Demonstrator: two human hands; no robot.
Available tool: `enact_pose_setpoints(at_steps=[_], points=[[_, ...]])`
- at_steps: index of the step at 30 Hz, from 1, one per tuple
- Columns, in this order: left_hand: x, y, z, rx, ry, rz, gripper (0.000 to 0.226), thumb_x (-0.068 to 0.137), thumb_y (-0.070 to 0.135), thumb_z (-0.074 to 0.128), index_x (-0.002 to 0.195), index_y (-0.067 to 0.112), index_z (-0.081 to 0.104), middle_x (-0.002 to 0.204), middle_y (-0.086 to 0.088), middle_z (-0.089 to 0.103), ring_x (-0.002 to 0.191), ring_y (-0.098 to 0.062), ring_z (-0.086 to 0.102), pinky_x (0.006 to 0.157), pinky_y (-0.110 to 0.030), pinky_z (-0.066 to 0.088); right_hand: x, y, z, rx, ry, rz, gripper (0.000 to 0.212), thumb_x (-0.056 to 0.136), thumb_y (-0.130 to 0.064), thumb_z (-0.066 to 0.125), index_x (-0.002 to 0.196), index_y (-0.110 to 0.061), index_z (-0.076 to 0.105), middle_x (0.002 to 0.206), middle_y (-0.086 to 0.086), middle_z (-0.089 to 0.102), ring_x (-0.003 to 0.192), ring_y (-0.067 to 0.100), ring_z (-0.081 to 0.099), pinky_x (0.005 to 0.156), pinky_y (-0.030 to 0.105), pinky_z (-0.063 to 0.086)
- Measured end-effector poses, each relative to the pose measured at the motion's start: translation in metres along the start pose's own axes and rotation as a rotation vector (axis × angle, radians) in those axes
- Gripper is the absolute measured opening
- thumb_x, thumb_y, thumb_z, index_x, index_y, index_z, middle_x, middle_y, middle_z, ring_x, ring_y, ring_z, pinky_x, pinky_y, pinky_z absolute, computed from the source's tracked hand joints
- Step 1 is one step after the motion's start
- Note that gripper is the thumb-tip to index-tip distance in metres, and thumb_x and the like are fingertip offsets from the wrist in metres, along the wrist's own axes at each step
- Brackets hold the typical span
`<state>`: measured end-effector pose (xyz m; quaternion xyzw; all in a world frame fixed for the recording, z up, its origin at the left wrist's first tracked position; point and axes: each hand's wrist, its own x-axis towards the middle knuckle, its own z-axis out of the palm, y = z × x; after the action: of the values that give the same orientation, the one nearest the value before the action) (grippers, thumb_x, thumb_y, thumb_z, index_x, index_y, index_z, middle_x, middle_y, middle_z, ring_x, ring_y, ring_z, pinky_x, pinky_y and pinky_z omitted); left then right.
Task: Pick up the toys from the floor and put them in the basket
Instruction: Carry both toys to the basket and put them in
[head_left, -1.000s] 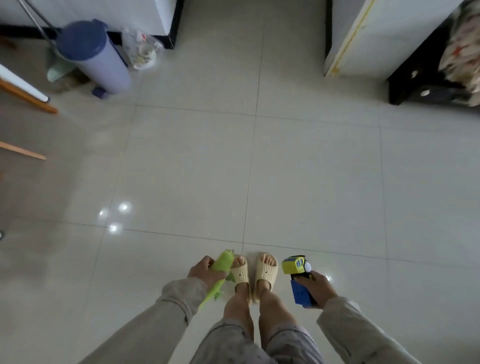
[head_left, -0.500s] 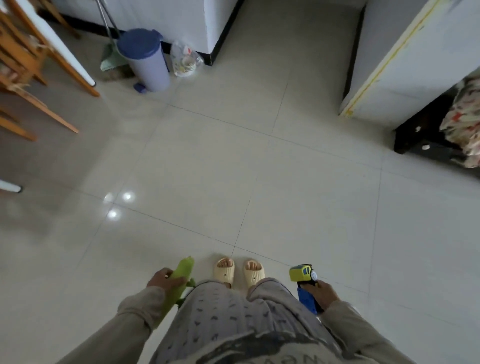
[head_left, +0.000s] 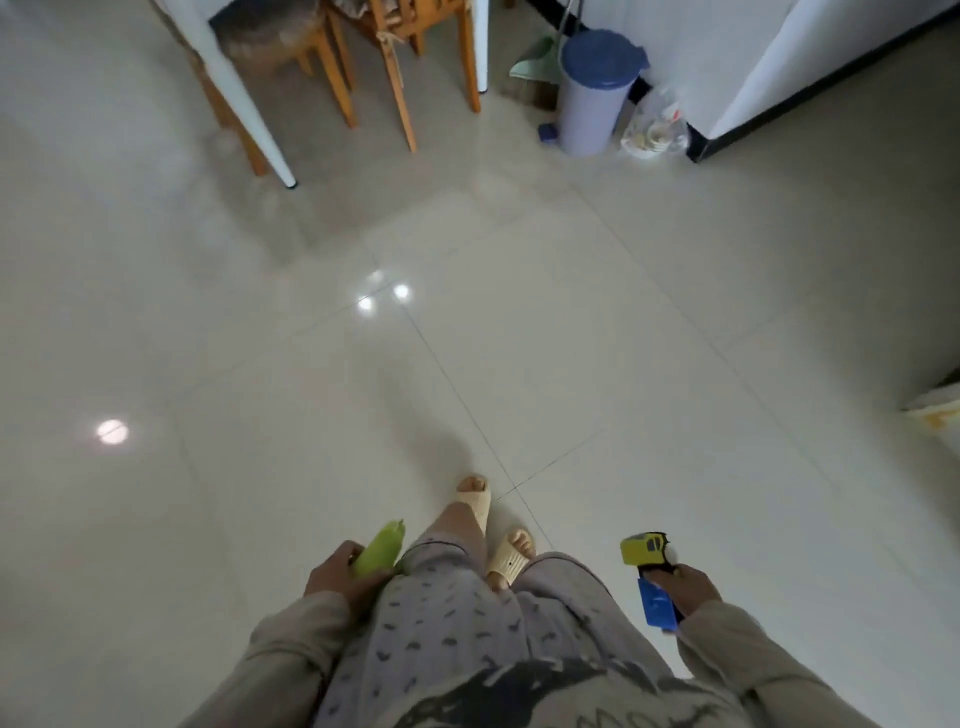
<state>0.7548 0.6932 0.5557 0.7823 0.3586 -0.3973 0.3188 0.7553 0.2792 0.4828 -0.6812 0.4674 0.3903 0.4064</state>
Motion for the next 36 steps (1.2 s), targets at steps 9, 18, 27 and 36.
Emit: enact_pose_setpoints(at_steps=[9,18,27,36], points=[[0.002,-0.058,0.006,-0.302,0.015,-0.172,0.092,0.020,0.062,0.045,0.098,0.015,0.058,0.120,-0.021,0.063,0.113,-0.032,0.057,0.085,-0.031,0.037,-0.020,-0.142,0.043,-0.340,-0.108,-0.241,0.022,0.087,-0.019,0.062,0.101,-0.002,0.060,0.091,0.019,0.061,0.086,0.038,0.064,0.077,0.044,0.053],[0.043,-0.058,-0.050,-0.466,0.009,-0.273,0.101,0.027,0.061,0.056,0.113,0.008,0.060,0.120,-0.018,0.063,0.111,-0.031,0.057,0.086,-0.031,0.038,-0.021,-0.243,0.114,-0.609,-0.140,-0.329,0.035,0.089,-0.020,0.058,0.117,0.001,0.061,0.117,0.022,0.063,0.098,0.030,0.058,0.083,0.032,0.041],[0.098,-0.019,-0.193,-0.529,0.112,-0.270,0.069,0.051,0.052,0.051,0.107,0.012,0.058,0.116,-0.016,0.063,0.102,-0.030,0.058,0.085,-0.032,0.040,-0.027,-0.355,0.189,-0.648,-0.088,-0.286,0.043,0.086,-0.018,0.064,0.121,0.006,0.058,0.124,0.026,0.060,0.114,0.039,0.057,0.096,0.040,0.045],[0.145,-0.019,-0.262,-0.680,0.134,-0.317,0.048,0.079,0.039,0.066,0.115,0.009,0.056,0.118,-0.015,0.062,0.109,-0.029,0.058,0.083,-0.030,0.039,-0.024,-0.471,0.278,-0.796,-0.128,-0.351,0.040,0.087,-0.012,0.063,0.120,0.011,0.057,0.121,0.030,0.059,0.108,0.039,0.057,0.091,0.044,0.041]])
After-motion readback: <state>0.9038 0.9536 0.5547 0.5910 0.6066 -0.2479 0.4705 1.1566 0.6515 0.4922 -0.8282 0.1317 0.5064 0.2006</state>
